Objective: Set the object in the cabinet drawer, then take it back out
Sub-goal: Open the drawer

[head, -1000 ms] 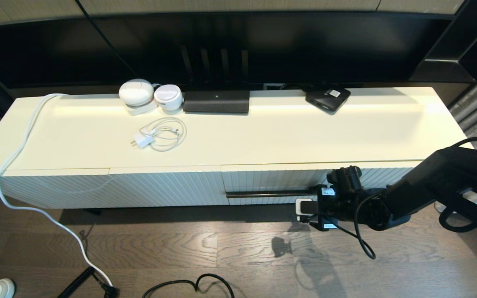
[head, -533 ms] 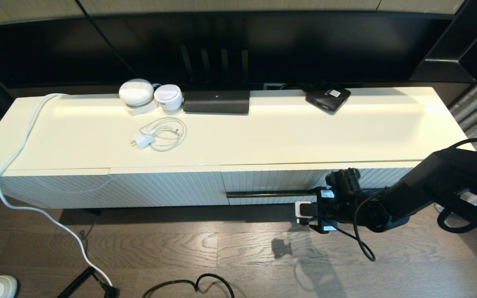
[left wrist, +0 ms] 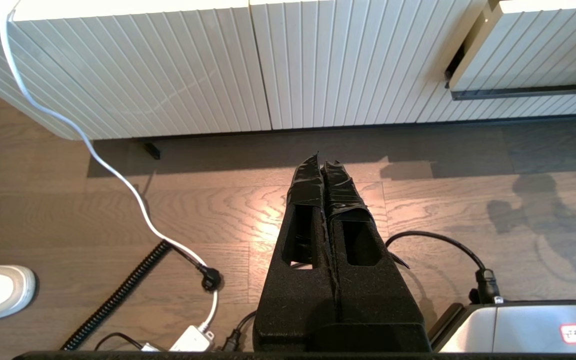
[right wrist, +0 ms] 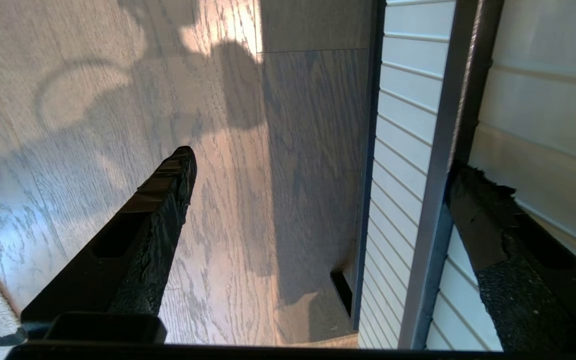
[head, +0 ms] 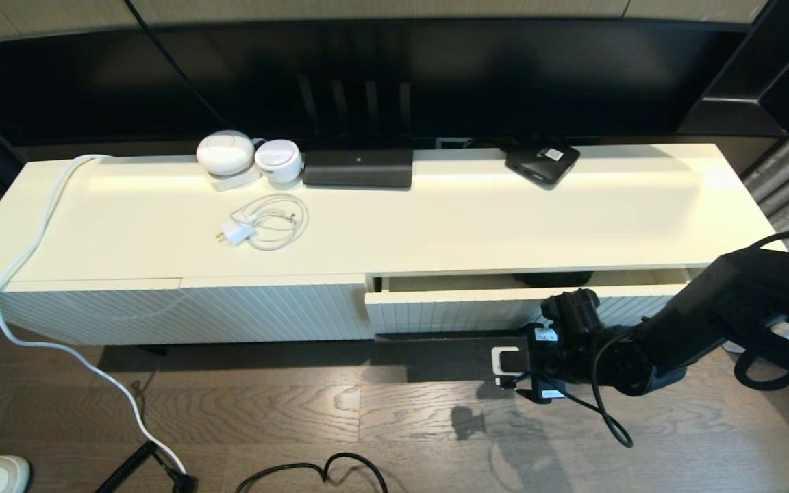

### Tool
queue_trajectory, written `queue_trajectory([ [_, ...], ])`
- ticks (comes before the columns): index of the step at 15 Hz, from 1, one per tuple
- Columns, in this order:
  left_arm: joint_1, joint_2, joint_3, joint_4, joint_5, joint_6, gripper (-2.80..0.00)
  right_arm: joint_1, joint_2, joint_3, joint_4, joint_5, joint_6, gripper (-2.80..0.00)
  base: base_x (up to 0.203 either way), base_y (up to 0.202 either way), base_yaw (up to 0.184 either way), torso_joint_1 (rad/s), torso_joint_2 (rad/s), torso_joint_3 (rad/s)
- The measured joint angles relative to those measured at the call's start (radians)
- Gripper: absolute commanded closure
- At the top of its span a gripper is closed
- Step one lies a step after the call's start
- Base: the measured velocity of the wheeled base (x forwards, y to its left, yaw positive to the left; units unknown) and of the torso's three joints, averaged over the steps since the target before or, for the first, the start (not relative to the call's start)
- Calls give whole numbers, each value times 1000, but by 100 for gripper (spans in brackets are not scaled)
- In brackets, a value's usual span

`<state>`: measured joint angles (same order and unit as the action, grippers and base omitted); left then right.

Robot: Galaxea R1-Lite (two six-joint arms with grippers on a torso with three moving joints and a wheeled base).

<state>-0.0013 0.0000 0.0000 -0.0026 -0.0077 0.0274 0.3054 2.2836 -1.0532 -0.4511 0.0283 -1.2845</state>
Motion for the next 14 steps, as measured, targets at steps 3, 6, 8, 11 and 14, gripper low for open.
queue_trajectory([
  [3, 0, 0, 0, 0, 0, 0, 0, 19, -12, 45, -12, -4, 3, -280, 0, 0, 0, 0, 0, 0],
  [6, 0, 0, 0, 0, 0, 0, 0, 32, -31, 67, -6, -2, 4, -280, 0, 0, 0, 0, 0, 0],
  [8, 0, 0, 0, 0, 0, 0, 0, 34, -49, 85, -7, -3, 4, -280, 0, 0, 0, 0, 0, 0],
  [11, 0, 0, 0, 0, 0, 0, 0, 38, -103, 148, -3, -3, 4, -280, 0, 0, 0, 0, 0, 0],
  [14, 0, 0, 0, 0, 0, 0, 0, 38, -219, 242, 19, -4, 3, -280, 0, 0, 0, 0, 0, 0],
])
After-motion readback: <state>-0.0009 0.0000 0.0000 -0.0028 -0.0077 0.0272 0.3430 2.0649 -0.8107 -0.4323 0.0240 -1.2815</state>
